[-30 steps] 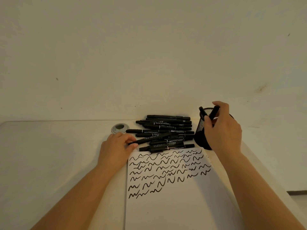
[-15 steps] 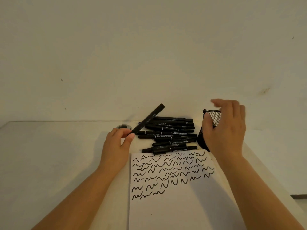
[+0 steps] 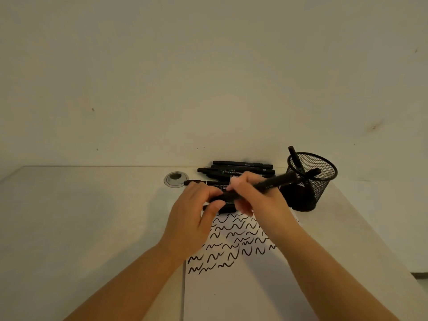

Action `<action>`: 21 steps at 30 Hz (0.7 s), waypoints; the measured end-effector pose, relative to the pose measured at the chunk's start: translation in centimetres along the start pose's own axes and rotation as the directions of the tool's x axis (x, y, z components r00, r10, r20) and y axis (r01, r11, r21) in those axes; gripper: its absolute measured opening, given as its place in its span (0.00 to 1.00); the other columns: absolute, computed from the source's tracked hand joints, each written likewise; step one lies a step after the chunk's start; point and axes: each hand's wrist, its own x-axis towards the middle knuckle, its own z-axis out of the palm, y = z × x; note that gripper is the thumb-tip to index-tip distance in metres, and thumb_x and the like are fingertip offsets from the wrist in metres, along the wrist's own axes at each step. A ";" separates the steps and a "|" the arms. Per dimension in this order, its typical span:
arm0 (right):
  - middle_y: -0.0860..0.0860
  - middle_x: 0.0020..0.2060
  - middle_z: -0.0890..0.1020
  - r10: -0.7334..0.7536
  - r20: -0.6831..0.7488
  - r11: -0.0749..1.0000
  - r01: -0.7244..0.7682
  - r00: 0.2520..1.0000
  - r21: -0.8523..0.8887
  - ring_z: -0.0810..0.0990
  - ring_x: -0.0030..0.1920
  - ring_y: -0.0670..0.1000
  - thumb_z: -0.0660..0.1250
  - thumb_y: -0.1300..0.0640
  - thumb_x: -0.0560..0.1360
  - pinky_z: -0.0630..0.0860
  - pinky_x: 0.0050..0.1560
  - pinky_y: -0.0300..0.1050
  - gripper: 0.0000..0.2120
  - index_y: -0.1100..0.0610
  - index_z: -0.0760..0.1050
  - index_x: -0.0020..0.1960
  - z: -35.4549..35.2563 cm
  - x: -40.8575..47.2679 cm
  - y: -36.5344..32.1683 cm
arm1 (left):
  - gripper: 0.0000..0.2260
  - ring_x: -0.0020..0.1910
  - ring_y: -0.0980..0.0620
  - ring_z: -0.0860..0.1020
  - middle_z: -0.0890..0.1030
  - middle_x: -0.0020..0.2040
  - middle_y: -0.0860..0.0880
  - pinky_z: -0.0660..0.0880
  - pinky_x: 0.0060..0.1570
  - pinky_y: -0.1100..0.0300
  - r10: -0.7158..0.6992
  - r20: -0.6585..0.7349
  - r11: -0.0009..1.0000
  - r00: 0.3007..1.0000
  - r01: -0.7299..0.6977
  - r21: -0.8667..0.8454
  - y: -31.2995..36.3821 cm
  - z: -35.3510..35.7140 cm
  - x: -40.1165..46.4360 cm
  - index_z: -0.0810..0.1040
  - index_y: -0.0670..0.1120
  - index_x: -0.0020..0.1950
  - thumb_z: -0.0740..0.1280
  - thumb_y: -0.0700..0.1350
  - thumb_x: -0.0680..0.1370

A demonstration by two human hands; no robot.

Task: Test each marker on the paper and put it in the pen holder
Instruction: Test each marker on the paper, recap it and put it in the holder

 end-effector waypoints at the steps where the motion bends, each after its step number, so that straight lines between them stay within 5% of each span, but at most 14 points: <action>1: 0.47 0.21 0.74 0.046 -0.056 0.994 -0.040 0.997 0.101 0.70 0.22 0.43 0.64 0.54 0.75 0.68 0.24 0.33 0.12 0.57 0.77 0.35 0.3 0.0 0.2 | 0.15 0.40 0.58 0.70 0.73 0.41 0.56 0.67 0.38 0.68 0.045 0.000 0.998 0.999 -0.045 0.050 0.3 0.0 -0.1 0.76 0.46 0.48 0.55 0.54 0.77; 3: 0.49 0.19 0.73 0.158 -0.117 0.966 -0.129 0.981 0.222 0.69 0.19 0.45 0.63 0.53 0.75 0.67 0.21 0.35 0.17 0.56 0.78 0.29 0.7 0.1 0.6 | 0.19 0.38 0.57 0.70 0.73 0.39 0.54 0.66 0.35 0.68 0.088 -0.003 0.986 0.996 -0.087 0.144 0.9 0.0 -0.2 0.77 0.45 0.49 0.52 0.56 0.79; 10: 0.51 0.18 0.74 0.242 -0.087 0.948 -0.216 0.966 0.234 0.69 0.18 0.47 0.60 0.55 0.77 0.66 0.21 0.36 0.22 0.53 0.78 0.26 1.1 0.1 0.7 | 0.25 0.29 0.52 0.72 0.75 0.32 0.50 0.68 0.26 0.62 0.156 0.015 0.918 0.988 -0.150 0.367 1.9 -0.7 0.1 0.77 0.44 0.40 0.45 0.54 0.80; 14: 0.51 0.16 0.71 0.244 -0.125 0.954 -0.215 0.962 0.209 0.66 0.17 0.47 0.61 0.56 0.76 0.65 0.20 0.36 0.21 0.55 0.76 0.24 0.3 0.2 -0.3 | 0.19 0.26 0.56 0.65 0.68 0.30 0.55 0.57 0.25 0.69 0.068 0.074 0.948 0.995 -0.087 0.307 3.5 -0.9 0.3 0.72 0.46 0.36 0.48 0.53 0.79; 21: 0.50 0.17 0.72 0.187 -0.131 0.971 -0.164 0.974 0.172 0.66 0.17 0.47 0.63 0.57 0.73 0.63 0.21 0.36 0.20 0.56 0.75 0.23 -0.5 -0.1 -2.9 | 0.17 0.26 0.57 0.66 0.66 0.26 0.56 0.58 0.26 0.65 -0.058 0.098 0.993 0.993 0.048 0.104 5.6 -1.4 0.0 0.67 0.52 0.37 0.48 0.59 0.77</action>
